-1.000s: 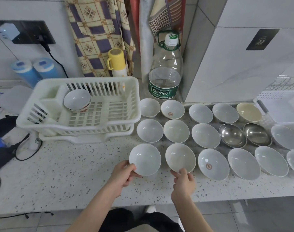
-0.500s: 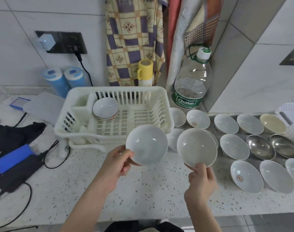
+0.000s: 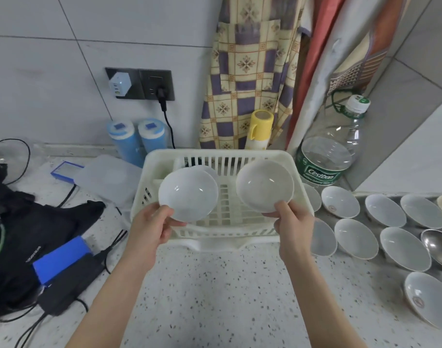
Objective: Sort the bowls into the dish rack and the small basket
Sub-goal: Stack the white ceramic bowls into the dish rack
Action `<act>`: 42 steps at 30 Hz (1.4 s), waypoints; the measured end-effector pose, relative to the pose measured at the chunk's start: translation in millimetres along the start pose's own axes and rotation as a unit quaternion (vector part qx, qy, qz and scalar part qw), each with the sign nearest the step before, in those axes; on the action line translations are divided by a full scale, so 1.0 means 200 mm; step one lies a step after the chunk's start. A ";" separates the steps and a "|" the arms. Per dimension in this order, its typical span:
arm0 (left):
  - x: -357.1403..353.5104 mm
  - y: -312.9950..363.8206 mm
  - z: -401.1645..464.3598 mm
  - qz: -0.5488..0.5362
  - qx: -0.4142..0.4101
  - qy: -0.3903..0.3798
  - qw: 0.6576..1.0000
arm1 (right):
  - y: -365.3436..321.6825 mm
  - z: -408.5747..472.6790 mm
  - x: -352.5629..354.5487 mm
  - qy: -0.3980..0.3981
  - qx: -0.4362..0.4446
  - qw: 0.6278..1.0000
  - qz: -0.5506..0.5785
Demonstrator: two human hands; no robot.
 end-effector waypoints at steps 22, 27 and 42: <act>0.08 0.02 0.52 -0.017 -0.095 0.105 0.990 | 0.18 0.38 -0.61 -0.123 -0.105 0.978 -0.135; 0.11 -0.01 0.57 -0.040 -0.098 0.109 0.988 | 0.21 0.42 -0.65 -0.131 -0.129 0.972 -0.144; 0.11 -0.01 0.65 -0.016 -0.087 0.102 0.991 | 0.26 0.39 -0.71 -0.138 -0.160 0.965 -0.153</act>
Point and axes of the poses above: each hand's wrist, its own z-axis towards the middle knuckle, its own x-axis out of the back of the hand, y = z × x, the point moved 2 cm from there along z, towards the middle knuckle, and after that the axes turned 6 degrees about -y, right-handed, at the moved point
